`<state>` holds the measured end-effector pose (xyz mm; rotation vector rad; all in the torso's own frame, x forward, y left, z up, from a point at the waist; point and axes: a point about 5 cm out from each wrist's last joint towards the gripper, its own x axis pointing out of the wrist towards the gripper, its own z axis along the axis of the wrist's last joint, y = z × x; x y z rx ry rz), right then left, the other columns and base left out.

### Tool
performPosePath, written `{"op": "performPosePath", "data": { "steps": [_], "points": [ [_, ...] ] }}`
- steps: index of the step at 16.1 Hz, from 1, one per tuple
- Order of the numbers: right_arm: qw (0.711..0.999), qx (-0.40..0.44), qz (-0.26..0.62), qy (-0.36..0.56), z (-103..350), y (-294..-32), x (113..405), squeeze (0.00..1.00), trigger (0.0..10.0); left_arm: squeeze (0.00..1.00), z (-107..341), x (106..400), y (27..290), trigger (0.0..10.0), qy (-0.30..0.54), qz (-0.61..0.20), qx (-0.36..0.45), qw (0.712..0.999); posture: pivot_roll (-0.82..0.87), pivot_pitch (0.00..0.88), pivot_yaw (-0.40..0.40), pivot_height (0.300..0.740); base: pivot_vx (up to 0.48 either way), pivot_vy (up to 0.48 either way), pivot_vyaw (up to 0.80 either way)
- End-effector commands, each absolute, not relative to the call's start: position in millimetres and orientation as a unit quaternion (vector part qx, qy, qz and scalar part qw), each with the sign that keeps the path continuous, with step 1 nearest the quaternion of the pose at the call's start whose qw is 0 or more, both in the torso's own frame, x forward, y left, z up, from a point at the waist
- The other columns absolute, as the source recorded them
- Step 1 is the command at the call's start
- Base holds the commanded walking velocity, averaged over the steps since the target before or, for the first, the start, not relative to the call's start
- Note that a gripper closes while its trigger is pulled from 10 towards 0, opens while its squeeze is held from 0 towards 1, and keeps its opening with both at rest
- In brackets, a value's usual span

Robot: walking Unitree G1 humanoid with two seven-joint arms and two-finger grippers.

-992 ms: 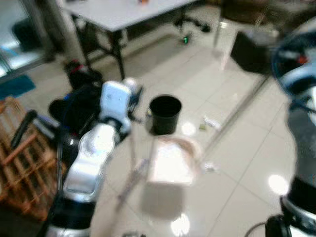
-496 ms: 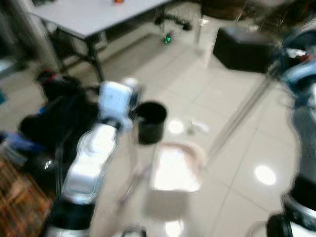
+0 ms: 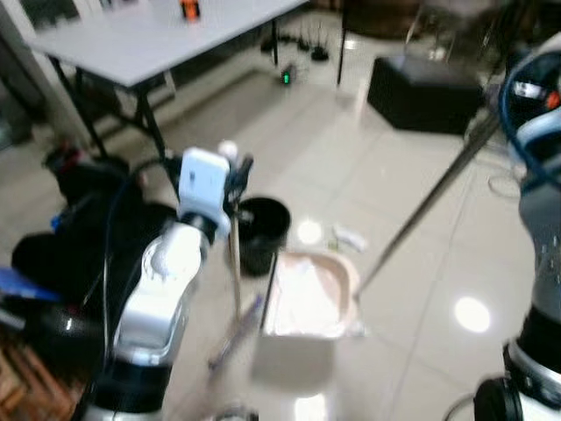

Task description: Sweep floor

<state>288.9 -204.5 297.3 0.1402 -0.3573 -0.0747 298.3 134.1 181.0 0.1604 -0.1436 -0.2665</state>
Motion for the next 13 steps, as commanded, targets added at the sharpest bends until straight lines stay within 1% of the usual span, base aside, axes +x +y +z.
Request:
{"op": "performPosePath", "data": {
  "steps": [1, 2, 5, 13],
  "points": [
    [0.977, 0.07, -0.029, -0.199, 305.0, -200.5, 286.3, 0.0, 10.0, 0.0, 190.7, 298.3, 141.6, 10.0, -0.09, -0.116, 0.096, 0.985, -0.07, 0.068, 0.035, 0.74, 0.454, 0.0, 0.8],
    [0.976, 0.073, -0.033, -0.201, 305.2, -201.3, 286.0, 0.0, 10.0, 0.0, 190.3, 298.2, 141.8, 10.0, -0.09, -0.115, 0.096, 0.985, -0.07, 0.068, 0.035, 0.74, 0.454, 0.0, 0.8],
    [0.973, 0.086, -0.042, -0.209, 306.0, -205.9, 283.8, 0.0, 10.0, 0.0, 186.8, 296.7, 140.8, 10.0, -0.085, -0.121, 0.099, 0.984, -0.07, 0.062, 0.039, 0.74, 0.451, 0.0, 0.0],
    [0.973, 0.089, -0.038, -0.211, 306.7, -204.2, 283.4, 0.0, 10.0, 0.0, 184.1, 295.6, 139.7, 10.0, -0.08, -0.125, 0.101, 0.984, -0.07, 0.055, 0.041, 0.74, 0.45, 0.0, 0.0]
  ]
}}
